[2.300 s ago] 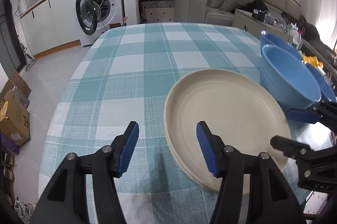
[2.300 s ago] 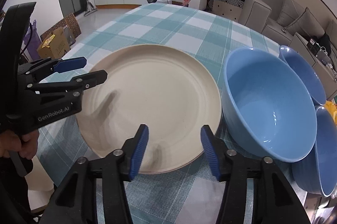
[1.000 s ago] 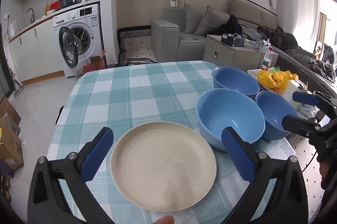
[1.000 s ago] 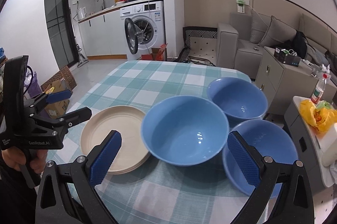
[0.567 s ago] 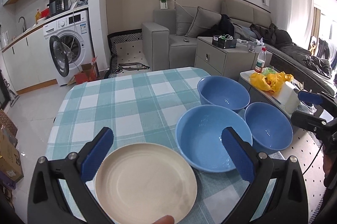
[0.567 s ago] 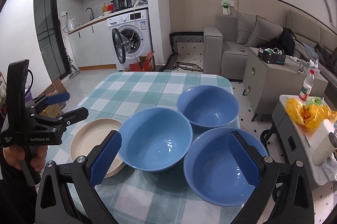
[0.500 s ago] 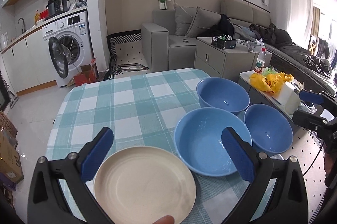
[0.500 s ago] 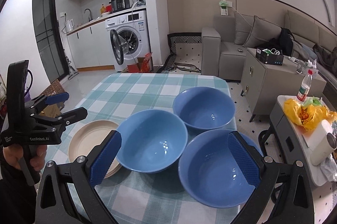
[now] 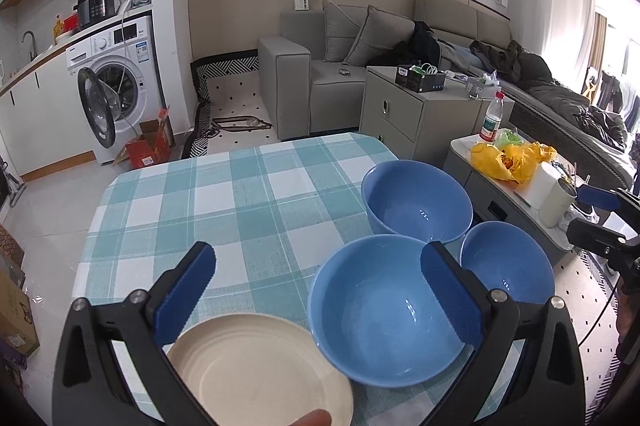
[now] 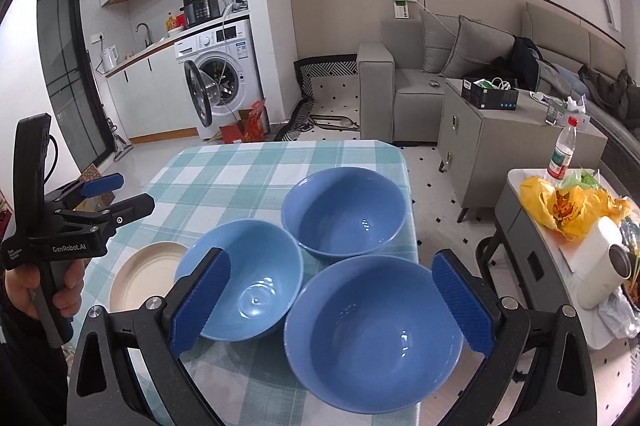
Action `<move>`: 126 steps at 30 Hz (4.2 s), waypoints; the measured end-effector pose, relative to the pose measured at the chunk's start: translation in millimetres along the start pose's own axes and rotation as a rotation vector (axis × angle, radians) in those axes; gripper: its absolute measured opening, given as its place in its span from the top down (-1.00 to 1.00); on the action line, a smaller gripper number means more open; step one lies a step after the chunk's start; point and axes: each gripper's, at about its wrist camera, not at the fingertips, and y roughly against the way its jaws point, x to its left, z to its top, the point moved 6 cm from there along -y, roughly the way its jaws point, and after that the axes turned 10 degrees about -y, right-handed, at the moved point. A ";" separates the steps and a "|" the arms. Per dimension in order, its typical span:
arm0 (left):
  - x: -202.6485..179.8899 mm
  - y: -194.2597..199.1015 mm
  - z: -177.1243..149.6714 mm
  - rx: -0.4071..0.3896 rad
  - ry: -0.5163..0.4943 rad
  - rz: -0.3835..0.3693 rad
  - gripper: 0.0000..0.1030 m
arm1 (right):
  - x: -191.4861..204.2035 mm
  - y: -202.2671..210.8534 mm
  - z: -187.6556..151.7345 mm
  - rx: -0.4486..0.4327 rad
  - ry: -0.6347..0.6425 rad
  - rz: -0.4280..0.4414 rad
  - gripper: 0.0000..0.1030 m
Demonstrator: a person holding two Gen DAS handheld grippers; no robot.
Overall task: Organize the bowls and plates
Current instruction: 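Move both tools toward the rim of a light-blue bowl, then close the left tool on the bowl rim while the right tool grips its rim, then lift the blue bowl with both tools and carry it over another blue bowl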
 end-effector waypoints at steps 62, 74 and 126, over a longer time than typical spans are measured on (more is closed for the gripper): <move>-43.1 -196.7 28.8 0.271 -0.115 -0.113 -0.86 | -109.9 -204.5 21.1 0.303 -0.215 -0.121 -0.83; -50.5 -204.1 20.5 0.303 -0.118 -0.170 0.02 | -98.5 -219.6 12.8 0.338 -0.182 -0.105 -0.13; -58.0 -153.8 62.0 0.143 -0.123 -0.175 0.78 | -69.8 -159.3 46.1 0.200 -0.101 -0.109 0.68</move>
